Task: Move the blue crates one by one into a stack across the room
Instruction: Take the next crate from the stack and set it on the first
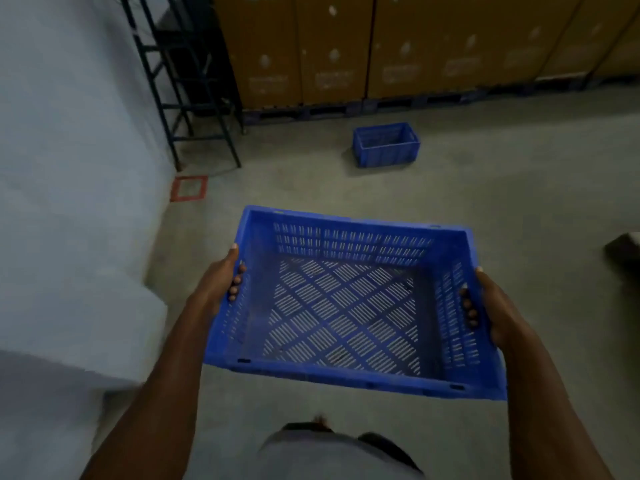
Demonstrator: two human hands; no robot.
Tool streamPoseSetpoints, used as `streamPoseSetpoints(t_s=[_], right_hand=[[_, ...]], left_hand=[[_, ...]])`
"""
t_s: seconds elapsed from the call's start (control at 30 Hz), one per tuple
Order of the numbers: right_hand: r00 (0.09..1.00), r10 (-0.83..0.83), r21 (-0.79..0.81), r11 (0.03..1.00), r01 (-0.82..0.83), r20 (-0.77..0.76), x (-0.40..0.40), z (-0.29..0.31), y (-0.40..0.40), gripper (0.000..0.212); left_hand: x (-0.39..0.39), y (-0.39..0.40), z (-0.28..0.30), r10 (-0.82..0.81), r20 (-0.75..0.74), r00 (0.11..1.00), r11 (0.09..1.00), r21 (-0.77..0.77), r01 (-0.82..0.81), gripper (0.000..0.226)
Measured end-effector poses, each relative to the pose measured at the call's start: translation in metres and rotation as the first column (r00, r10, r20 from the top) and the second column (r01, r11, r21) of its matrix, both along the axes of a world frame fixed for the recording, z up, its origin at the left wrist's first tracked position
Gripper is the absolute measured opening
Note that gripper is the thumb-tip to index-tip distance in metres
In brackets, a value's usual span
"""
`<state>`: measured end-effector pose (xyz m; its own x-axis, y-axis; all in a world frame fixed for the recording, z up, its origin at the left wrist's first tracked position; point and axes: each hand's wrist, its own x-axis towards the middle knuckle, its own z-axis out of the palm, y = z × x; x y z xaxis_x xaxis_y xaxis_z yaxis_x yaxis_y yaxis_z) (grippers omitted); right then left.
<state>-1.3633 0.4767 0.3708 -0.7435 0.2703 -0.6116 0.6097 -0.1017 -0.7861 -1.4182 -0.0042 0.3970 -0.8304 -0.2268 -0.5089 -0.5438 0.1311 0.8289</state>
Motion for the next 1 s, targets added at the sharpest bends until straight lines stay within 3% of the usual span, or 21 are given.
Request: streamPoseSetpoints(t_s=[0.33,0.73,1.0], right_hand=[[0.985,-0.165,-0.011,0.986,0.166,0.052,-0.191,-0.013,0.105,0.06],[0.999,-0.049,0.016,0.999,0.049,0.02,-0.505,0.028,0.238,0.06],[1.0,-0.024,0.018,1.0,0.024,-0.003,-0.726,0.019,0.297,0.06]], left_hand=[[-0.274,0.115,-0.008,-0.173,0.002,0.985,0.985,-0.027,0.173,0.056],[-0.53,0.237,0.009,-0.072,-0.003,0.997,0.995,0.073,0.072,0.054],[-0.741,0.296,-0.004,-0.033,0.007,0.999,0.997,0.064,0.032,0.056]])
